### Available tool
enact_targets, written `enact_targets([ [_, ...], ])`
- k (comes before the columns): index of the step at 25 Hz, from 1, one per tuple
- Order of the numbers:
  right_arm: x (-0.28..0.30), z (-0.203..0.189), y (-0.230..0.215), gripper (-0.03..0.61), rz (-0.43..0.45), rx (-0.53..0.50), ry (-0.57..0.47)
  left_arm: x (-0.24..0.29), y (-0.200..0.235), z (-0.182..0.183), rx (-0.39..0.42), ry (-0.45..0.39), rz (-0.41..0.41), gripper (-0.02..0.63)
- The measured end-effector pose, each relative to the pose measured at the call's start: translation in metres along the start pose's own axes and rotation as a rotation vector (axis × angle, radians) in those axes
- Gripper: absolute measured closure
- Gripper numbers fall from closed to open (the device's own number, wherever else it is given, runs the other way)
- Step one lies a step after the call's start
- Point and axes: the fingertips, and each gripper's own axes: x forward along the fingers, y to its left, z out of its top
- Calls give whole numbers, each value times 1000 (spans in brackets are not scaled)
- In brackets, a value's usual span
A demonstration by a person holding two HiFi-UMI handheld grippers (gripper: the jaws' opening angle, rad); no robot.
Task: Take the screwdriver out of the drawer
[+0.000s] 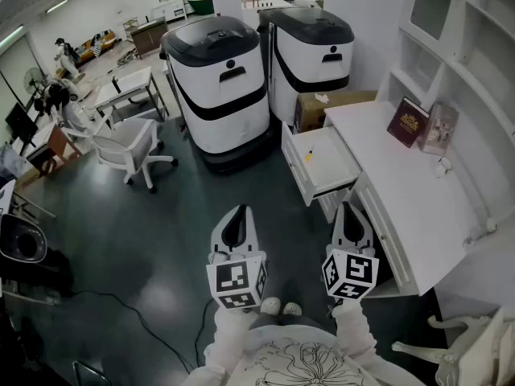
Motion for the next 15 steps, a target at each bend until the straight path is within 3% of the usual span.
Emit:
enact_targets([
  [15, 17, -7, -9, 575, 25, 4, 3, 16, -4, -10, -1, 16, 24, 603],
])
